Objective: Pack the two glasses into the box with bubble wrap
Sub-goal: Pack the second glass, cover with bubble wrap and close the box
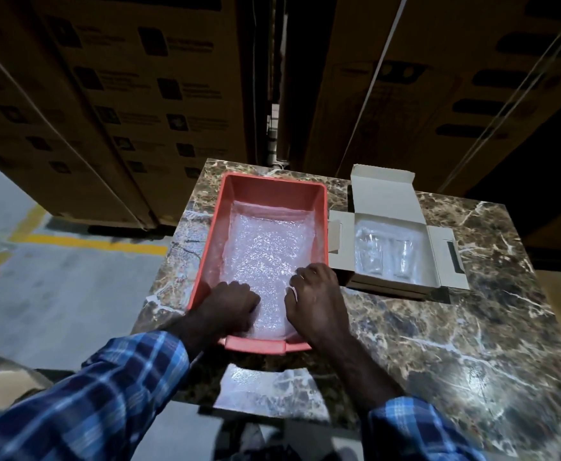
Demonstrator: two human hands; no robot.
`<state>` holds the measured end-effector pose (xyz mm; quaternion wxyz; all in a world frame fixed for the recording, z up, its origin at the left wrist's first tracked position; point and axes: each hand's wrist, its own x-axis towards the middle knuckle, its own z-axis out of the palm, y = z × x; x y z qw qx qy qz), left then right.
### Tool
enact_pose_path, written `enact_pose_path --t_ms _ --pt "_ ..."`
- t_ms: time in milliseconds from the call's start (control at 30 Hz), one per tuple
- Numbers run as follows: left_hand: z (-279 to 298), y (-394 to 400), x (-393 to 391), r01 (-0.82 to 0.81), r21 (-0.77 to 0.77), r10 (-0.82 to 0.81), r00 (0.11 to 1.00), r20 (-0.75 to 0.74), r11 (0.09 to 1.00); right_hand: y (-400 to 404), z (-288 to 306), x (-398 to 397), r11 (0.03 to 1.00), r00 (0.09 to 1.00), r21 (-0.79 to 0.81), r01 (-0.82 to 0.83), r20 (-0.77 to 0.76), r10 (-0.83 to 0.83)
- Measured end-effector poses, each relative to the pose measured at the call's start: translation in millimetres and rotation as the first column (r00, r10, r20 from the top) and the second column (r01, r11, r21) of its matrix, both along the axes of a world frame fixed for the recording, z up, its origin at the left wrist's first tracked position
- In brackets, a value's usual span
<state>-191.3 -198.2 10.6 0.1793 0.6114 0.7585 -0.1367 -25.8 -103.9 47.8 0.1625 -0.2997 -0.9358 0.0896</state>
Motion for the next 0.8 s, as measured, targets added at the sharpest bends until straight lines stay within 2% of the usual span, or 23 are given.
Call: enact_pose_path --t_ms 133,300,433,533,667,800 --pt "-9 -1 -3 0.037 -0.060 -0.038 0.999 -0.018 0.998 0 -1 2 0.996 0.995 -0.002 0.093 0.049 -0.092" --pt "-2 -2 2 0.057 0.038 -0.056 0.997 -0.046 0.998 0 0 -1 0.993 0.984 -0.022 0.115 0.140 -0.111" --pt "7 6 -6 -0.009 0.065 0.007 0.999 0.035 0.998 1 -1 0 0.993 0.985 -0.027 0.116 0.130 -0.111" --pt "11 10 -12 -0.116 0.095 0.105 0.988 0.112 0.989 2 -1 1 0.992 0.987 -0.022 0.126 0.107 -0.122" --pt "20 15 -14 -0.240 0.190 0.191 0.951 0.244 0.952 2 1 1 0.992 0.984 0.009 0.127 0.120 -0.128" --pt "31 17 -20 -0.313 0.320 0.191 0.914 0.358 0.894 -1 4 0 0.997 0.981 0.027 0.075 0.175 -0.078"
